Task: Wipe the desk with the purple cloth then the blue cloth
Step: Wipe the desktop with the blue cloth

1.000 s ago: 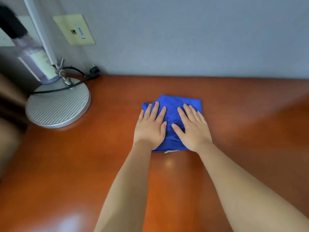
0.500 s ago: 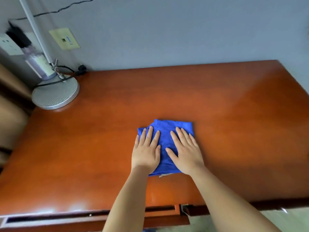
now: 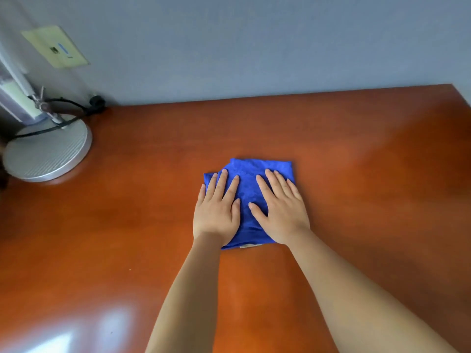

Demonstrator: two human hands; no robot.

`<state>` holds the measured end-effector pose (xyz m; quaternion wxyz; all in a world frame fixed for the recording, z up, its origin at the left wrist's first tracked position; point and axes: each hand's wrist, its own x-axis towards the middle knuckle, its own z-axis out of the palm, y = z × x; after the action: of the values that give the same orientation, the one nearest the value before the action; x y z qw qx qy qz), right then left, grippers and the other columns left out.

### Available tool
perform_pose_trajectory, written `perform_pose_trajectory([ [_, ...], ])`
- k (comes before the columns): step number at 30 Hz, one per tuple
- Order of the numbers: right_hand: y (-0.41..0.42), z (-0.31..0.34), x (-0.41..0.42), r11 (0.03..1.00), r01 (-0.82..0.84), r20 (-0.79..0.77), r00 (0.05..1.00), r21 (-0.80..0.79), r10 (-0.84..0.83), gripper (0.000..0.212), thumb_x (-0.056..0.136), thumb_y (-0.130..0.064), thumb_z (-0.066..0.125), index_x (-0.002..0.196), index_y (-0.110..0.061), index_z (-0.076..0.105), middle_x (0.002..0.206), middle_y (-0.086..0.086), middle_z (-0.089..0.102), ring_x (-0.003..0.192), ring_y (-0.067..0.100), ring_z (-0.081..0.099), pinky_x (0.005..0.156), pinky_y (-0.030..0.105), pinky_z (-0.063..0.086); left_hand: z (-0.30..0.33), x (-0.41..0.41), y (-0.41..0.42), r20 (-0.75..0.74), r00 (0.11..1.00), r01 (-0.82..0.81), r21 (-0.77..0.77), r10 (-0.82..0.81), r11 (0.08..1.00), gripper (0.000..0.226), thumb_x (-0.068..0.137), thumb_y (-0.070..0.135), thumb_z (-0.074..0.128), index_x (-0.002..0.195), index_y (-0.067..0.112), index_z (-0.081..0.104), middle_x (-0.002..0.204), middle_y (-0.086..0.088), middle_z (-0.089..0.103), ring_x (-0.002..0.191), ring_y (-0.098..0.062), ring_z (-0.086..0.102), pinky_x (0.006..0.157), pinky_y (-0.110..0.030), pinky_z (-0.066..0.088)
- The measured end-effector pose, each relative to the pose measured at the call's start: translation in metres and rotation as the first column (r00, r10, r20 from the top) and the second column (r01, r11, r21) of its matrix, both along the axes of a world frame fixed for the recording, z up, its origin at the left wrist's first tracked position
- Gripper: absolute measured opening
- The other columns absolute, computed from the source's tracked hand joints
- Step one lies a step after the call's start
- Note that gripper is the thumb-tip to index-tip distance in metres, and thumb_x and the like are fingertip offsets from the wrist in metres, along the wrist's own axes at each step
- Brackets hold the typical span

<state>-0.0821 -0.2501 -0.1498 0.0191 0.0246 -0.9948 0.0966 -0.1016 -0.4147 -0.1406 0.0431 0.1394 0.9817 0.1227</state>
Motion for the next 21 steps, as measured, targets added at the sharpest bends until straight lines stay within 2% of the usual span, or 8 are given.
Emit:
perform_pose_trajectory([
  [4,0.006,0.003,-0.058,0.999,-0.052,0.004,0.999,0.006,0.052,0.074,0.09,-0.06,0.017,0.15,-0.019,0.029,0.159,0.004,0.022,0.147,0.018,0.017,0.12,0.036,0.01,-0.001,-0.052,0.005,-0.019,0.999,-0.041,0.003,0.041,0.999,0.071,0.086,0.047,-0.005,0.153,0.03,0.01,0.162,0.004,0.0,0.149,-0.017,-0.006,0.119,-0.036,-0.004],
  [9,0.01,0.006,-0.134,0.997,-0.08,-0.01,0.997,0.011,0.081,0.077,0.088,-0.062,0.011,0.152,-0.02,0.025,0.16,0.003,0.018,0.148,0.017,0.013,0.121,0.034,0.005,-0.002,-0.122,0.011,-0.038,0.996,-0.076,0.004,0.076,0.997,0.073,0.084,0.047,-0.007,0.153,0.03,0.01,0.162,0.003,0.001,0.149,-0.017,-0.005,0.12,-0.037,-0.002],
  [11,0.014,0.006,-0.159,0.997,-0.077,-0.012,0.997,0.009,0.078,0.077,0.089,-0.062,0.011,0.152,-0.021,0.023,0.16,0.003,0.016,0.148,0.017,0.01,0.12,0.033,0.002,-0.001,-0.149,0.015,-0.048,0.996,-0.079,0.003,0.079,0.997,0.067,0.09,0.045,-0.001,0.153,0.029,0.011,0.162,0.002,0.001,0.149,-0.018,-0.004,0.12,-0.038,-0.001],
  [15,0.023,0.007,-0.204,0.997,-0.074,0.014,0.997,0.024,0.074,0.068,0.097,-0.057,0.026,0.154,-0.022,0.015,0.162,0.001,0.008,0.149,0.016,0.003,0.12,0.032,-0.001,-0.002,-0.194,0.026,-0.045,0.996,-0.083,-0.008,0.082,0.997,0.054,0.101,0.037,0.018,0.154,0.028,0.009,0.162,0.002,0.0,0.149,-0.018,-0.005,0.121,-0.038,-0.001],
  [21,0.036,0.008,-0.255,0.996,-0.074,0.024,0.997,0.039,0.073,0.066,0.098,-0.055,0.027,0.154,-0.022,0.013,0.162,0.001,0.007,0.149,0.016,0.002,0.12,0.033,-0.002,-0.004,-0.245,0.038,-0.066,0.995,-0.078,0.008,0.078,0.997,0.054,0.101,0.036,0.02,0.154,0.028,0.01,0.162,0.001,0.001,0.149,-0.018,-0.004,0.121,-0.039,0.0],
])
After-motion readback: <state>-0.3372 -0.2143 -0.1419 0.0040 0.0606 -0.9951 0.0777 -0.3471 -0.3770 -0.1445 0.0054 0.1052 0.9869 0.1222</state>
